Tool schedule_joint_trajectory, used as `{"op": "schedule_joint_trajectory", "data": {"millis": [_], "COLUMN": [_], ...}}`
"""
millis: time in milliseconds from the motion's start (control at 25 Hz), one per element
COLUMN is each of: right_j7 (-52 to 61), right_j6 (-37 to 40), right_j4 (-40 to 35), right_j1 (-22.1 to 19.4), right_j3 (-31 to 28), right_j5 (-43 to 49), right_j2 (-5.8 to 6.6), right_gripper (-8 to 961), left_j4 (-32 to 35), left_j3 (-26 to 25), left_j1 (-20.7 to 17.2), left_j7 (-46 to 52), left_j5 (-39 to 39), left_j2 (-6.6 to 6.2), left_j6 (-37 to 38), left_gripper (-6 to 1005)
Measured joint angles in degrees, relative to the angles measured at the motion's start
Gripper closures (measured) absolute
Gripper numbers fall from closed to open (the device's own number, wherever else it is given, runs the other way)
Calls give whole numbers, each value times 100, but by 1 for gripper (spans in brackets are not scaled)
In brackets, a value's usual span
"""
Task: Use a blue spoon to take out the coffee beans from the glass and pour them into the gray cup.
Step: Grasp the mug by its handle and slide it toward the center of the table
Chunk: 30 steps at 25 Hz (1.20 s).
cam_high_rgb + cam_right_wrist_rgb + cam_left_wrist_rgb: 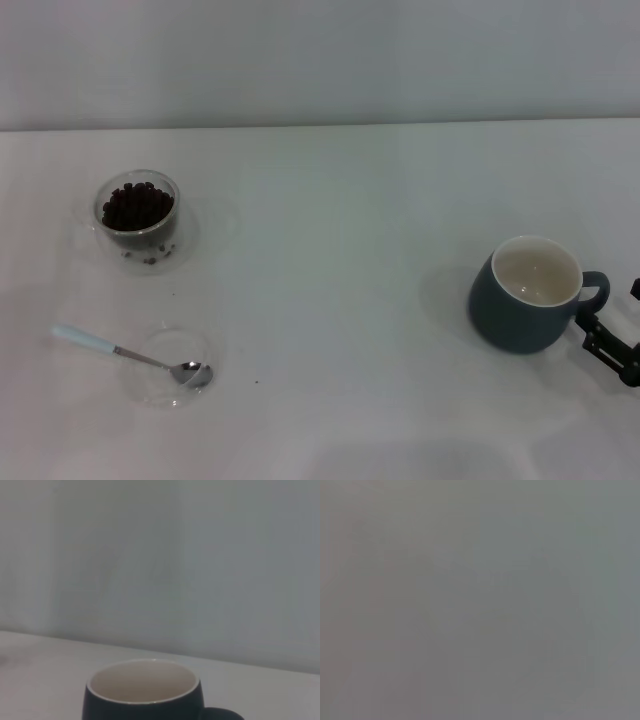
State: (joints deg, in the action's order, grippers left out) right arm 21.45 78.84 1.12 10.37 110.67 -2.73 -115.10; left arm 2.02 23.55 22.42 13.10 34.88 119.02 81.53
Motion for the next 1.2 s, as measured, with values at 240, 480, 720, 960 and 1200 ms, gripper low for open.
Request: {"op": "schedule_joint_trajectory", "data": {"millis": [240, 480, 720, 960, 1200], "right_j7": [-113, -326, -455, -521, -608], "right_j6": [-390, -674, -824, -856, -936], "right_j4": [-214, -455, -479, -436, -427], "right_j1": [17, 29, 158, 274, 381], "right_j3": [-28, -44, -62, -73, -90], "right_j5": [-8, -39, -61, -69, -75], "right_j2": [-5, -3, 3, 37, 100], "right_gripper": [86, 85, 85, 86, 98], "left_j4": [0, 0, 0, -8, -52], "left_j3": [0, -8, -19, -26, -31], "left_j1": [-59, -100, -121, -134, -132], "left_j7": [0, 0, 0, 0, 0], "left_j5": [1, 1, 1, 1, 1], "left_j2": [4, 7, 11, 17, 21], "left_j6": [128, 138, 138, 137, 150], "left_gripper": [125, 125, 126, 126, 127]}}
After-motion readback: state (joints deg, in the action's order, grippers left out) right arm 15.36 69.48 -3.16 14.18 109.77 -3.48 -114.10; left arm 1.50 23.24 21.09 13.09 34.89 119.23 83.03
